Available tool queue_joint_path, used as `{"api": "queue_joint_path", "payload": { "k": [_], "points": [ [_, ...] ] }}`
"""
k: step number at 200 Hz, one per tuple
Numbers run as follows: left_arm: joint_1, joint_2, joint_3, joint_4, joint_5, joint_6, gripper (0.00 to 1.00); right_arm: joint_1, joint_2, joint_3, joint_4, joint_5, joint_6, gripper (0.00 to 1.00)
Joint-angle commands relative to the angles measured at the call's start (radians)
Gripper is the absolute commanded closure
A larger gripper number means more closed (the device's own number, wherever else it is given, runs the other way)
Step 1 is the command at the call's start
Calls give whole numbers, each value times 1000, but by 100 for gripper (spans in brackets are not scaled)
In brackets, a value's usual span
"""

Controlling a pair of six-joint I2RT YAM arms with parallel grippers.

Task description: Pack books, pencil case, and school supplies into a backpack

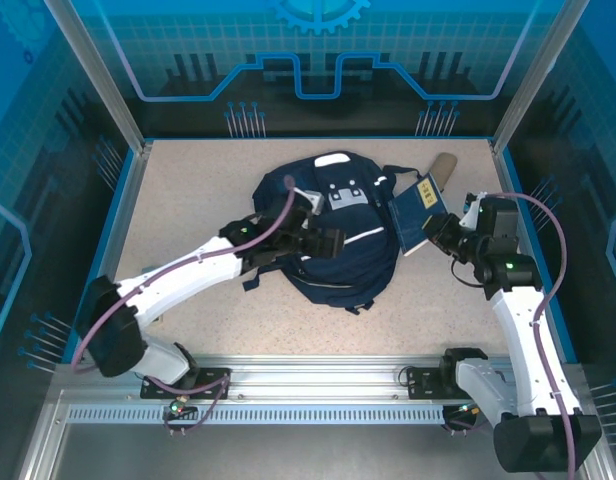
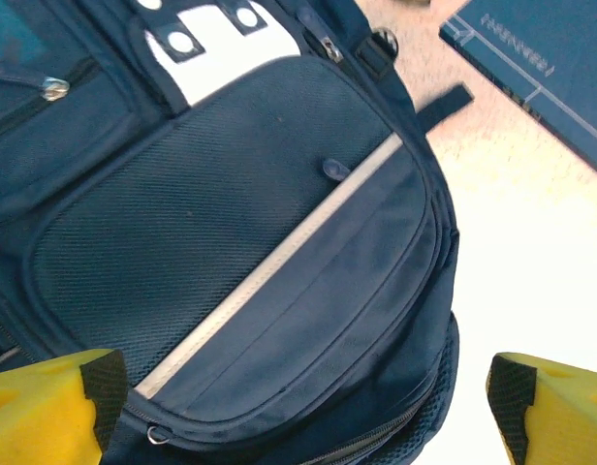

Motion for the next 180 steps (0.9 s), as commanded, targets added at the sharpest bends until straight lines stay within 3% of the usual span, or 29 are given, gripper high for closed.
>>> {"api": "queue_joint_path", "payload": {
  "k": [1, 24, 61, 128, 180],
  "points": [
    [-65, 92, 100, -140, -87, 112, 7, -30, -10, -6, -22, -63, -28, 94],
    [-119, 201, 192, -228, -159, 173, 18, -41, -10, -17, -20, -71, -20, 94],
    [-173, 337, 296, -316, -222, 255, 23, -53, -5, -43, -24, -90, -16, 93],
    [-166, 476, 384, -426, -258, 280, 30, -64, -34, -45, -33, -99, -4, 93],
    [-133, 529, 403, -413, -262, 281, 36, -64, -39, -43, -38, -102, 4, 93]
  ]
}}
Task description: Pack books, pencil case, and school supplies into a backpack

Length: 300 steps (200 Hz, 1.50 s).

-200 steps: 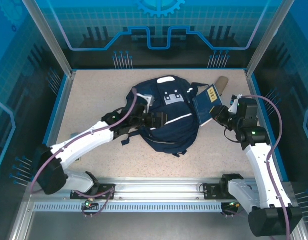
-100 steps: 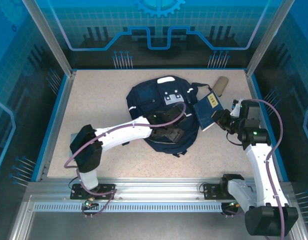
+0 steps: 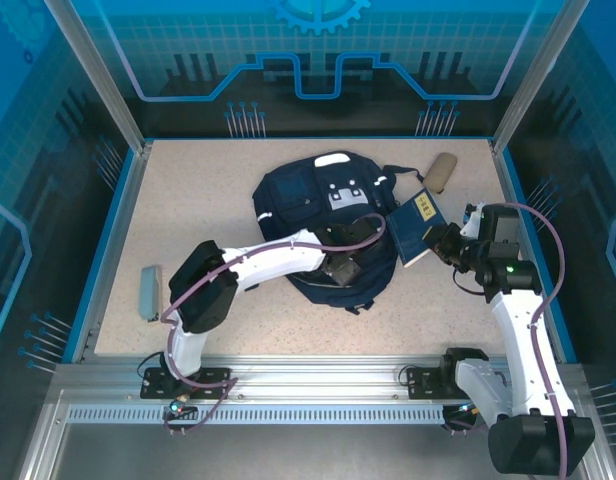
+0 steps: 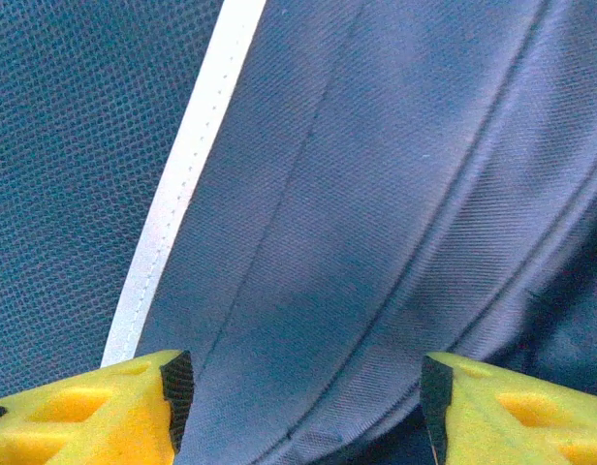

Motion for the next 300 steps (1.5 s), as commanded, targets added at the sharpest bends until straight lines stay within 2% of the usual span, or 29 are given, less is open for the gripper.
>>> {"api": "queue_joint_path", "payload": {
  "k": [1, 49, 81, 98, 156, 183, 221, 237, 264, 278, 300],
  "points": [
    [22, 26, 38, -31, -27, 14, 36, -17, -21, 9, 6, -28, 8, 93],
    [36, 69, 61, -27, -49, 29, 40, -19, -30, 7, -2, -21, 14, 93],
    [36, 97, 71, -47, -15, 56, 32, -19, -33, 2, -4, -17, 19, 92],
    [36, 106, 75, -50, -21, 66, 31, -19, -33, -1, 0, -15, 25, 92],
    [39, 63, 115, -33, -167, 57, 75, -19, -26, -8, 6, -30, 30, 92],
    [39, -64, 73, 57, -288, 54, 87, -19, -27, 10, -28, -48, 7, 92],
    [39, -246, -14, 255, -411, 81, 91, -19, -44, 56, -122, 22, -48, 92],
    [46, -285, -28, 314, -428, 76, 92, -17, -43, 58, -123, -14, -61, 92],
    [50, -293, -3, 359, -413, 65, 92, 7, -13, 59, -101, -141, -54, 94],
    [51, -278, 23, 357, -429, 61, 93, 17, -21, 59, -110, -127, -29, 97],
    [64, -252, 31, 357, -436, 54, 93, 17, -99, 21, -78, -40, 22, 98]
  ]
}}
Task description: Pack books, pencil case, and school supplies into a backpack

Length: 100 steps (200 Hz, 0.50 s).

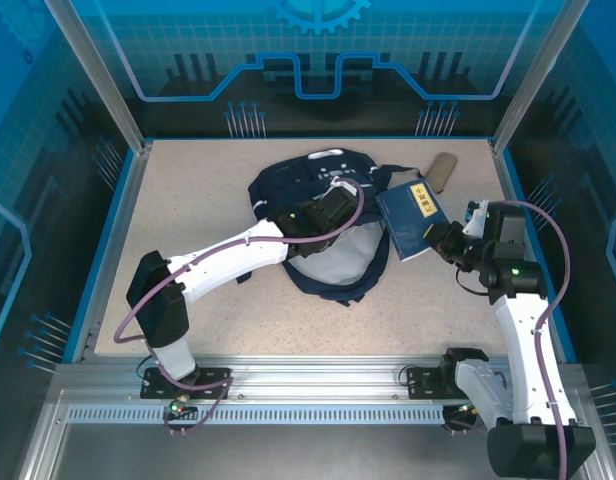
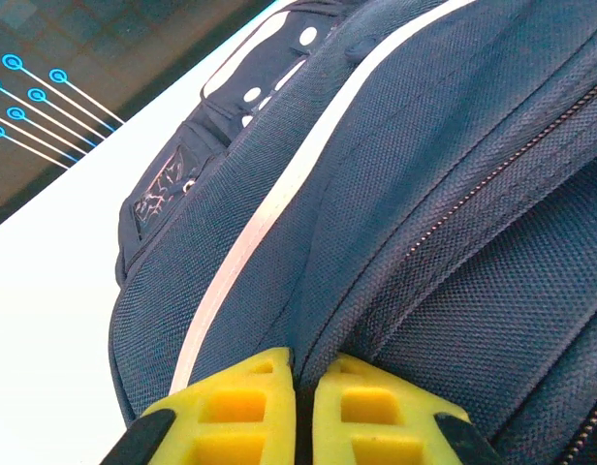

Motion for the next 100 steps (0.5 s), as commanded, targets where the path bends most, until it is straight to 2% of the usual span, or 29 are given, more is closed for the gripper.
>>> {"api": "queue_joint_path", "payload": {
  "k": [1, 66, 82, 100],
  "points": [
    [15, -8, 63, 166, -94, -44, 93, 20, -74, -33, -33, -2, 34, 98],
    [25, 12, 22, 121, -133, -60, 93, 24, -95, 68, -154, 168, -36, 99],
    [25, -3, 30, 133, -125, -61, 94, 27, -86, 43, -122, 111, -24, 100],
    [24, -24, 43, 152, -98, -60, 94, 38, -52, -8, -14, -75, 8, 100]
  ]
}}
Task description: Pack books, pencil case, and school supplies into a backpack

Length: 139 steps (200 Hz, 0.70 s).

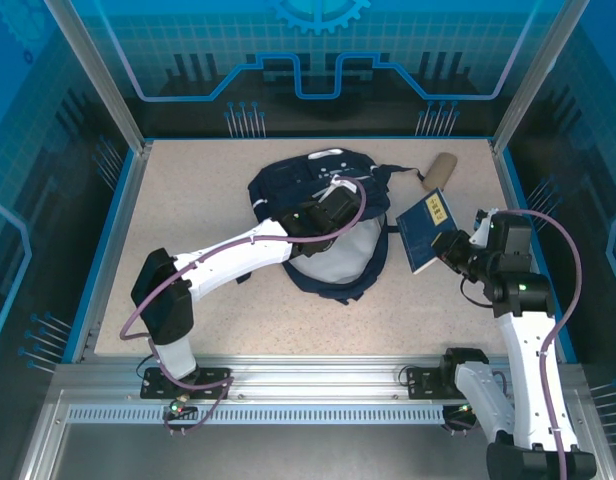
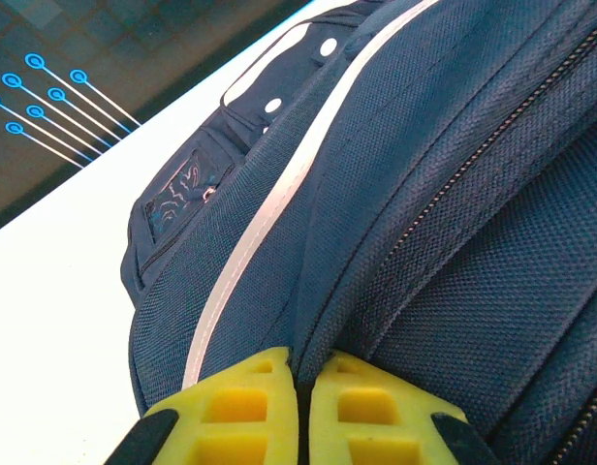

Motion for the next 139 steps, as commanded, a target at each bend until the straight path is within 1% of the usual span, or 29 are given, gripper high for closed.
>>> {"api": "queue_joint_path", "payload": {
  "k": [1, 11, 23, 42, 61, 73, 87, 101, 139],
  "points": [
    [15, -53, 44, 110, -52, -34, 94, 25, 31, -36, 111, -195, 18, 100],
    [14, -64, 53, 119, -32, -34, 94, 34, 64, -74, 178, -300, 56, 100],
    [14, -80, 63, 127, 2, -36, 95, 59, 103, -104, 264, -377, 104, 100],
    [12, -104, 75, 137, 46, -50, 95, 112, 146, -147, 404, -424, 189, 99],
    [12, -125, 74, 148, 72, -62, 95, 170, 189, -187, 548, -431, 283, 99],
    [12, -133, 75, 151, 83, -70, 96, 208, 213, -223, 666, -411, 344, 98],
    [12, -138, 74, 147, 95, -79, 96, 246, 246, -258, 786, -364, 413, 98],
    [12, -144, 75, 143, 107, -89, 96, 280, 292, -293, 942, -306, 481, 98],
    [12, -151, 91, 119, 152, -116, 95, 373, 425, -301, 1151, -133, 538, 97]
  ]
}}
